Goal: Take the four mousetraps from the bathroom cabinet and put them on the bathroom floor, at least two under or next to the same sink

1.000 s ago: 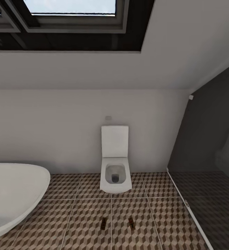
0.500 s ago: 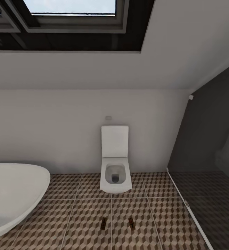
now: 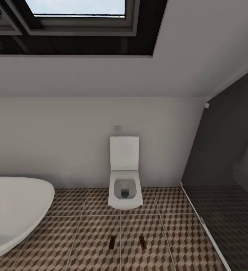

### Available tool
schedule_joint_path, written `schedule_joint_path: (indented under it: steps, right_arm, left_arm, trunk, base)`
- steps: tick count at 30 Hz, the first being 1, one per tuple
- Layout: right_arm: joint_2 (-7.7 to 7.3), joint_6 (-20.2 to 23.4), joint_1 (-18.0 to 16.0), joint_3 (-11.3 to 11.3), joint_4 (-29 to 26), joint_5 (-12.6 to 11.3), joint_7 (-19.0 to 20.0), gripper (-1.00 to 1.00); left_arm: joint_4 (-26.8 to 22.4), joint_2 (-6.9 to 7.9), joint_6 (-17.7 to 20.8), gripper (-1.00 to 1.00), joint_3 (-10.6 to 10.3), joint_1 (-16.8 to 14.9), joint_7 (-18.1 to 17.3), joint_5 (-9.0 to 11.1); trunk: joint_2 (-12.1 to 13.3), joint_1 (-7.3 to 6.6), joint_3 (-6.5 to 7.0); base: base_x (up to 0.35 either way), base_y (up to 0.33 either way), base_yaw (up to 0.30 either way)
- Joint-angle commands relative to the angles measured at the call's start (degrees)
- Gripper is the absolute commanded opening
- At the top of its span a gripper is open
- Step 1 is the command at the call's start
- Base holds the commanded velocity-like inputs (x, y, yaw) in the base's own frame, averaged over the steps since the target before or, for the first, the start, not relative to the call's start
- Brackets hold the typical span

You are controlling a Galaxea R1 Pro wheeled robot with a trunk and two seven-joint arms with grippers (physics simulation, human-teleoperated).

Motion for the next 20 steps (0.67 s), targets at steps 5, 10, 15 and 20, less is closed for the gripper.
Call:
schedule_joint_path:
  steps: [5, 10, 15, 20]
  right_arm:
    - [0.30, -2.64, -0.03, 0.48, -0.03, -0.53, -0.08, 1.00]
    - [0.31, -4.42, -0.02, 0.48, -0.04, -0.49, -0.06, 1.00]
    - [0.33, -5.12, 0.00, 0.48, -0.04, -0.52, -0.04, 1.00]
    - [0.38, -5.29, 0.00, 0.48, -0.04, -0.55, -0.04, 1.00]
  left_arm:
    - [0.08, -0.03, -0.18, 1.00, -0.35, -0.06, 0.02, 0.25]
    - [0.12, -0.03, -0.16, 1.00, -0.35, -0.05, 0.02, 0.25]
    - [0.09, -0.03, -0.15, 1.00, -0.35, -0.04, 0.02, 0.25]
    - [0.09, -0.03, -0.18, 1.00, -0.35, -0.04, 0.02, 0.25]
  trunk:
    - [-0.12, 0.03, -0.13]
    - [-0.12, 0.03, -0.13]
    - [-0.12, 0.03, -0.13]
    - [-0.12, 0.03, -0.13]
  base:
    - [0.000, 0.000, 0.000]
    - [0.000, 0.000, 0.000]
    - [0.000, 0.000, 0.000]
    - [0.000, 0.000, 0.000]
